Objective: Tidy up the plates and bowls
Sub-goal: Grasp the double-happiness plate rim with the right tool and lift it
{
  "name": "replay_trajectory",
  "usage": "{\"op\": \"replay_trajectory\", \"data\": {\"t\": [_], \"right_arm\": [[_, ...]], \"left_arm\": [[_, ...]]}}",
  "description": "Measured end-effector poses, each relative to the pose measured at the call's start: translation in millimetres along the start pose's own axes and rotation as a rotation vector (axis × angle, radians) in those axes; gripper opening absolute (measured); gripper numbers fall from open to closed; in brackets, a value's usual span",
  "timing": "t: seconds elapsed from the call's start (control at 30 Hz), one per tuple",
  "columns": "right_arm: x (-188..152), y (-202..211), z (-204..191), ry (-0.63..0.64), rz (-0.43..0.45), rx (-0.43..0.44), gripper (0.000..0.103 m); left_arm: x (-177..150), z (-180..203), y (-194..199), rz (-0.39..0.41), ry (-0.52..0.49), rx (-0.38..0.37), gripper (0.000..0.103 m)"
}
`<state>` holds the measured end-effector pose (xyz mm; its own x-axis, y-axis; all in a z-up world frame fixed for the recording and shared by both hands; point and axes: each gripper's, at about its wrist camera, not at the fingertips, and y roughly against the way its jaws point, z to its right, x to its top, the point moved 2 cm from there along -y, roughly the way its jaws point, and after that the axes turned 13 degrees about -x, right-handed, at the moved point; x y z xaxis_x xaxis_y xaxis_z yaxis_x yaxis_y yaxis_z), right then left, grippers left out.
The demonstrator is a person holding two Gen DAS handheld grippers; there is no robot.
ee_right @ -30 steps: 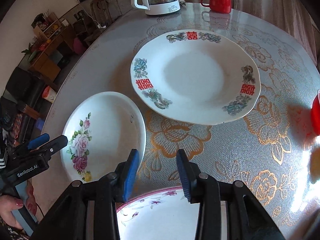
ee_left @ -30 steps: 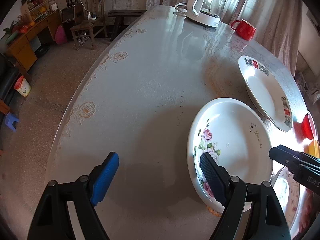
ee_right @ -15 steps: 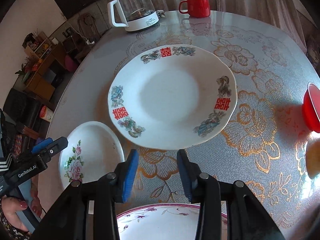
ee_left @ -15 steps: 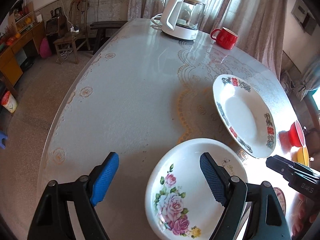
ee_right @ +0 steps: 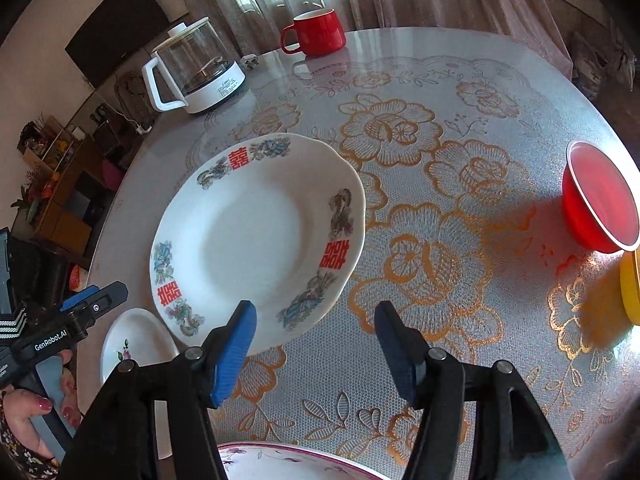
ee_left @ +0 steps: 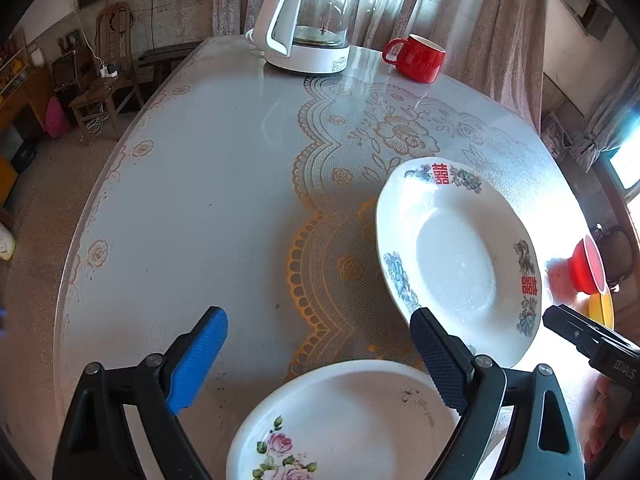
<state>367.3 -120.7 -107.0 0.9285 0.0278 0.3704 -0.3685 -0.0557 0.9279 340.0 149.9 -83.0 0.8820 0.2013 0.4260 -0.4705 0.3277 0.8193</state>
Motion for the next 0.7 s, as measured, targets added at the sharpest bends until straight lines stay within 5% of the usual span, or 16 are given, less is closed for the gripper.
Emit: {"op": "replay_trajectory", "data": {"t": [0.43, 0.7], "right_arm": [[39.7, -51.9, 3.3, -0.026, -0.050, 0.028, 0.062], [47.4, -67.3, -6.8, -0.010, -0.061, 0.060, 0.043]], "left_arm": [[42.0, 3.8, -46.5, -0.048, 0.029, -0.062, 0.082], [46.8, 11.6, -66.6, -0.082, -0.025, -0.099, 0.064]]}}
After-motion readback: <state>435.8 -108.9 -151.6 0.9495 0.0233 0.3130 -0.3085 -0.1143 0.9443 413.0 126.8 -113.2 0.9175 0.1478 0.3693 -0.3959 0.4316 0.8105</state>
